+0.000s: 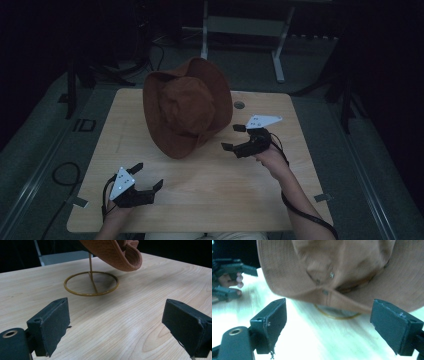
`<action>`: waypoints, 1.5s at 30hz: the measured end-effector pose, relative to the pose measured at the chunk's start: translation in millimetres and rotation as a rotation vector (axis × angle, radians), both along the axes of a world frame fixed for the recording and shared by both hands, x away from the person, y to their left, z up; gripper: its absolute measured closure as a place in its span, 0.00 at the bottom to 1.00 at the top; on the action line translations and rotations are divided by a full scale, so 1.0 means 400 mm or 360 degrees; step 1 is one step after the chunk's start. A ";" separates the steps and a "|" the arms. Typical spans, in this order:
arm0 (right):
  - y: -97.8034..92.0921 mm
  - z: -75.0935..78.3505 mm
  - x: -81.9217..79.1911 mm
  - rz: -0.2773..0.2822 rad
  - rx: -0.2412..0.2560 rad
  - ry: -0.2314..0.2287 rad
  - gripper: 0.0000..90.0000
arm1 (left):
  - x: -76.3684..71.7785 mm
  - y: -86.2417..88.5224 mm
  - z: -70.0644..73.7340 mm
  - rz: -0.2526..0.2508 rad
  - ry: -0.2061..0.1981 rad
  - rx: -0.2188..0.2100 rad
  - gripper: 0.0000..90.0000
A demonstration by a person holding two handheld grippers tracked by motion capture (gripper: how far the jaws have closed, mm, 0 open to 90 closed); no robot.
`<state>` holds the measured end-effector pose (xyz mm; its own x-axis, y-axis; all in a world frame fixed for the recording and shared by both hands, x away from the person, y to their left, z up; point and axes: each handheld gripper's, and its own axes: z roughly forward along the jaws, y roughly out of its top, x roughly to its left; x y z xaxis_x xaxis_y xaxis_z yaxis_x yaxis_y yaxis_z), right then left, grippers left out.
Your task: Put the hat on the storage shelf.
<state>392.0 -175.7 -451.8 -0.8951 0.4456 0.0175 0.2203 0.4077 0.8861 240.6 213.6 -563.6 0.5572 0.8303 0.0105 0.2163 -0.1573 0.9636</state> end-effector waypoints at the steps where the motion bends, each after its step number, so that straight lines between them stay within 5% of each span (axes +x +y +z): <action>1: -0.005 -0.009 -0.003 0.0003 -0.0004 0.0007 0.15 | 0.001 0.000 -0.001 -0.0003 0.0005 0.0000 0.09; 20: -0.123 -0.177 -0.073 -0.0100 -0.0042 0.0085 0.16 | 0.008 0.005 -0.009 -0.0018 0.0032 0.0030 0.09; 28: -0.202 -0.220 -0.116 -0.0180 -0.0006 0.0135 0.16 | 0.009 0.012 -0.017 -0.0019 0.0044 0.0090 0.09; 37: -0.283 -0.257 -0.153 -0.0274 -0.0026 0.0186 0.16 | 0.009 0.018 -0.016 0.0001 0.0054 0.0053 0.10; 45: -0.366 -0.276 -0.198 -0.0418 0.0035 0.0189 0.16 | 0.004 0.009 -0.015 0.0015 0.0054 0.0069 0.10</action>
